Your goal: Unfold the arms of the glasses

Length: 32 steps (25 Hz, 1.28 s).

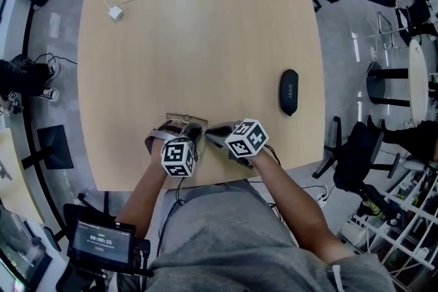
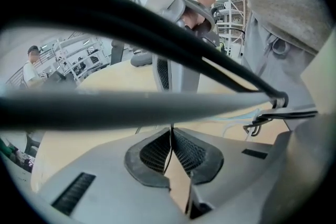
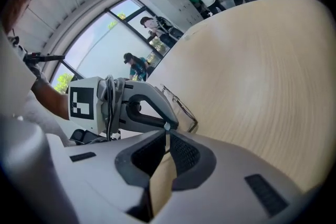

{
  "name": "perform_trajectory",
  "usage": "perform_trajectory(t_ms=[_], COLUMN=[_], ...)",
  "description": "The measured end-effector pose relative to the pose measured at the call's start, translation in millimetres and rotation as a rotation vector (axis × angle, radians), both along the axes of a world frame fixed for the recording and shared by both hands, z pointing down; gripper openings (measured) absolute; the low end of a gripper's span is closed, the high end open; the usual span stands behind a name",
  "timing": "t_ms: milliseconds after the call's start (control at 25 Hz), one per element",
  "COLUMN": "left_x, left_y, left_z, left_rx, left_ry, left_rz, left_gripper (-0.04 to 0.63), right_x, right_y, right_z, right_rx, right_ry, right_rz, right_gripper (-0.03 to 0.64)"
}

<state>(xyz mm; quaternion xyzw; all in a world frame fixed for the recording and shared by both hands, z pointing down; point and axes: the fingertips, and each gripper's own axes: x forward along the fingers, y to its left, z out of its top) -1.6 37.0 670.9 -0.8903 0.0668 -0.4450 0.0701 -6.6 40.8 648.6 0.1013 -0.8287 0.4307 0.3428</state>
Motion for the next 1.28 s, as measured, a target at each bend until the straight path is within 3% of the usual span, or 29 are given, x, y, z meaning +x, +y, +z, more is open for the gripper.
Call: perform_trajectory(t_ms=[120, 320, 440, 720, 920, 1280], left_x=[-8, -10, -8, 4, 2, -7], left_y=[3, 9, 9, 11, 24, 45], left_z=[4, 7, 3, -3, -2, -7], left_rx=[-0.013, -0.008, 0.000, 0.030, 0.026, 0.038], left_ry=[-0.013, -0.010, -0.004, 0.021, 0.019, 0.021], left_rz=[0.007, 0.027, 0.033, 0.082, 0.134, 0.255], left_gripper=[0.018, 0.018, 0.018, 0.018, 0.018, 0.020], right_x=[6, 13, 2, 0, 11, 29], right_y=[0, -22, -18, -10, -25, -51], right_z=[0, -2, -2, 28, 27, 25], right_rx=[0.021, 0.060, 0.085, 0.142, 0.245, 0.305], right_ry=[0.030, 0.040, 0.056, 0.224, 0.325, 0.384], right_rz=[-0.054, 0.023, -0.036, -0.122, -0.154, -0.126], right_gripper=[0.012, 0.012, 0.012, 0.011, 0.011, 0.011])
